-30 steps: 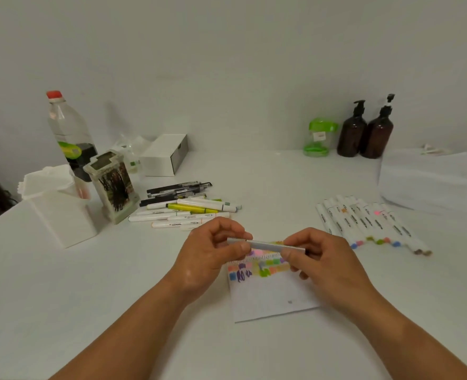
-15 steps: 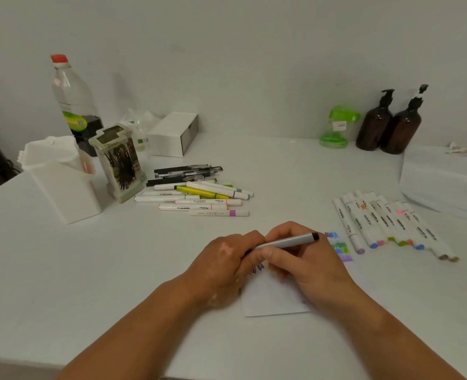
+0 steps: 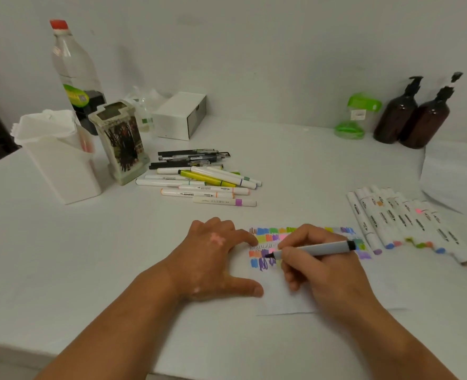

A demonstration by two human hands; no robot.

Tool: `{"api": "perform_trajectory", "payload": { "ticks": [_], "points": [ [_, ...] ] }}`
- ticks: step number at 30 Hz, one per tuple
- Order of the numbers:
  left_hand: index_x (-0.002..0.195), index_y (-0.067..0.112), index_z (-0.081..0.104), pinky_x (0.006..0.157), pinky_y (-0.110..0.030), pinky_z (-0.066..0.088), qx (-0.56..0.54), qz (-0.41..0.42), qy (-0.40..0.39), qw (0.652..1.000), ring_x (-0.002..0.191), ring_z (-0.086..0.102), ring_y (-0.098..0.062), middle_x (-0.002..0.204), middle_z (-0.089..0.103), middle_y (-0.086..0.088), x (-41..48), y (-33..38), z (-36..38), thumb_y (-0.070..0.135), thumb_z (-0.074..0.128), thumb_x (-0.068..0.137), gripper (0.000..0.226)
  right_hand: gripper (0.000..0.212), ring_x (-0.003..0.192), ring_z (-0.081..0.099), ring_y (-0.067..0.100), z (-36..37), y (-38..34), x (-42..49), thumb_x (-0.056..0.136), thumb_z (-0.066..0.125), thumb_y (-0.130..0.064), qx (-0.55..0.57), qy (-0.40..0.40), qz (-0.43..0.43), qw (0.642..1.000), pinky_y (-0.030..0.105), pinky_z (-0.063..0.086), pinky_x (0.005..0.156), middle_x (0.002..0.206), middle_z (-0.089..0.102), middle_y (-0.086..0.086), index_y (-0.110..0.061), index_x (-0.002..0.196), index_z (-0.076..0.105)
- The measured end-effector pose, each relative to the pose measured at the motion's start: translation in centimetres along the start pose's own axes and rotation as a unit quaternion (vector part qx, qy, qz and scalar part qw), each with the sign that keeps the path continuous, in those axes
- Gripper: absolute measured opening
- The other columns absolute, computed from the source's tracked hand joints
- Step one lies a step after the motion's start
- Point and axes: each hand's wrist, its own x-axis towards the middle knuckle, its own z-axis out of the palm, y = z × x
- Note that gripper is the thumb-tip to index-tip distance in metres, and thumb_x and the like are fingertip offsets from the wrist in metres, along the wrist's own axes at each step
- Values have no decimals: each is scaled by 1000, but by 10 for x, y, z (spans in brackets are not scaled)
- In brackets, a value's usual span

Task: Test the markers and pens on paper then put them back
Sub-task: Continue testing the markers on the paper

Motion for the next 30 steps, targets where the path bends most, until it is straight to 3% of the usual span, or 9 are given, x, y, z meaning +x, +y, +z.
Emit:
{"api": "perform_trajectory", "payload": {
  "ticks": [2,4,9,20,24,30],
  "points": [
    [138,46,42,96,-33,32,7,-9,-4,1000,101,38,-6,105,48,19,0,0,-1,90,52,67,84,6,46,58,14,6,0,-3,79,70,-26,-65,-18,9,998,23,46,44,56,65,6,-23,74,72],
    [139,46,41,97,-33,32,11,-11,-9,1000,102,38,-7,106,47,18,0,2,-1,89,53,67,85,15,45,57,12,8,2,-2,86,72,-17,-107,-23,16,994,21,45,44,56,65,4,-25,73,71],
    [138,47,40,96,-31,29,3,-12,-21,1000,101,34,-4,100,38,23,0,3,0,93,56,60,92,18,53,60,5,13,0,-1,86,74,-17,-178,-18,22,984,16,46,50,61,68,-9,-28,72,72],
    [138,47,41,95,-30,28,0,-15,-28,1000,100,35,-3,100,37,24,0,5,-1,91,59,59,92,16,51,61,10,12,-3,-4,86,74,-16,-190,-22,32,981,23,50,50,61,69,-2,-25,73,72],
    [138,46,41,97,-30,28,1,-15,-31,999,99,34,-4,97,34,25,0,5,-2,92,58,58,94,19,50,59,8,13,-3,-3,85,73,-14,-198,-19,25,980,19,46,48,59,68,-5,-26,71,71],
    [139,46,40,95,-30,27,1,-15,-32,999,99,33,-3,100,36,24,0,5,-1,92,58,58,95,17,51,57,7,14,-5,-4,84,72,-13,-202,-13,28,979,26,47,51,59,66,-6,-22,69,70]
  ]
}}
